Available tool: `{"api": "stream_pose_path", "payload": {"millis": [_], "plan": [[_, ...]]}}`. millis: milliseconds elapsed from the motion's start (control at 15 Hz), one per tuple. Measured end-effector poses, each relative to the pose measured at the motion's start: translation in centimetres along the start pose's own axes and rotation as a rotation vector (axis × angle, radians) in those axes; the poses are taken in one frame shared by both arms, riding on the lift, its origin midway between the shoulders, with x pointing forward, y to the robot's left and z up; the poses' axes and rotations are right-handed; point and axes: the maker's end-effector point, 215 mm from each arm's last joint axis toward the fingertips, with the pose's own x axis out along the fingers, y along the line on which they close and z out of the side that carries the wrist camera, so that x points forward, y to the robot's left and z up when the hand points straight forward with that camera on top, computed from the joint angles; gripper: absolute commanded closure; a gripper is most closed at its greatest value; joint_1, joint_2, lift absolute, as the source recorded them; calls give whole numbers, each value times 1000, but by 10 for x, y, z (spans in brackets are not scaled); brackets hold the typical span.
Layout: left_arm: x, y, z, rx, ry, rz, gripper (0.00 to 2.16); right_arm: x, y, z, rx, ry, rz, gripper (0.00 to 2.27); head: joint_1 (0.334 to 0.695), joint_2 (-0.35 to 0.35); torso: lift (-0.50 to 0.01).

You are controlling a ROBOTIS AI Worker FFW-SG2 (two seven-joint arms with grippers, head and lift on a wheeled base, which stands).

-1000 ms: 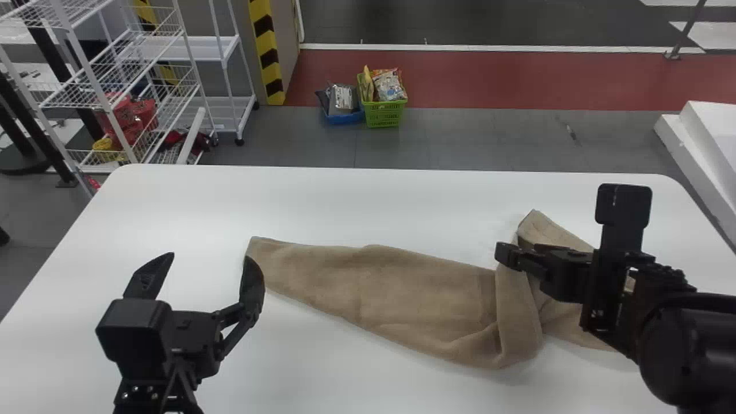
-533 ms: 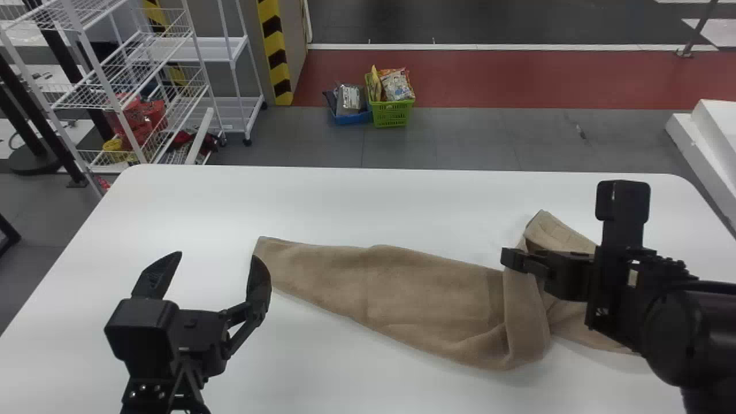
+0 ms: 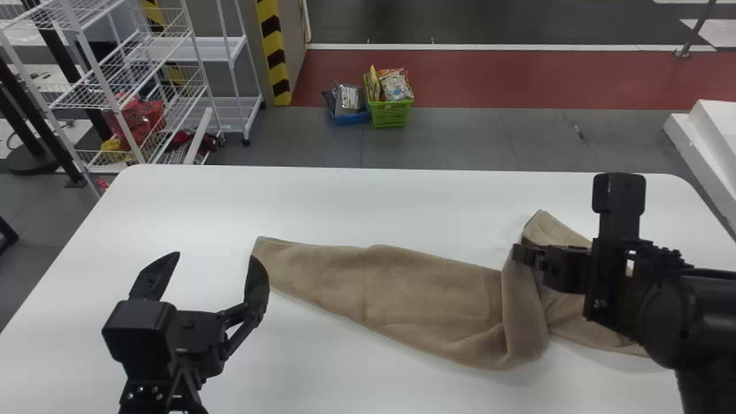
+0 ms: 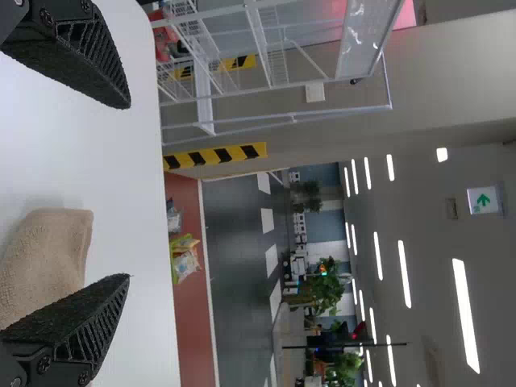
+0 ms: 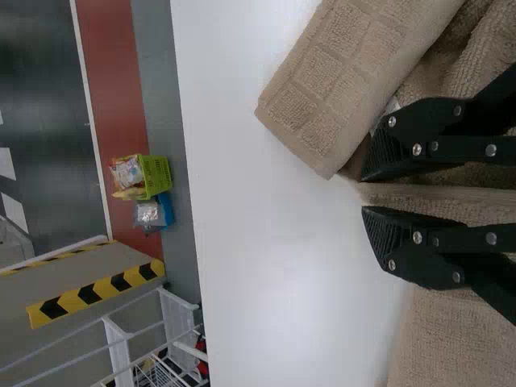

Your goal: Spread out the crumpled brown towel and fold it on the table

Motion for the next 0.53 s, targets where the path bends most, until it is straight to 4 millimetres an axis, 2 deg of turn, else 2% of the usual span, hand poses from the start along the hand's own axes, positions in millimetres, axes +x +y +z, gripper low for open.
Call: {"api": "stream_pose_path", "payload": {"millis": [333,400,533], "plan": [[-1,3,4,-1,-12,8,46,0,-2,0,14,1,7,1659,695,40,-127],[-1,3,4,-1,-15,10,46,-4,1,0,17,-4,15,1659,695,41,-127],[-3,5,7,-3,-24,19,46,-22,9,15,6,-43,26,1659,695,47,-127]]}}
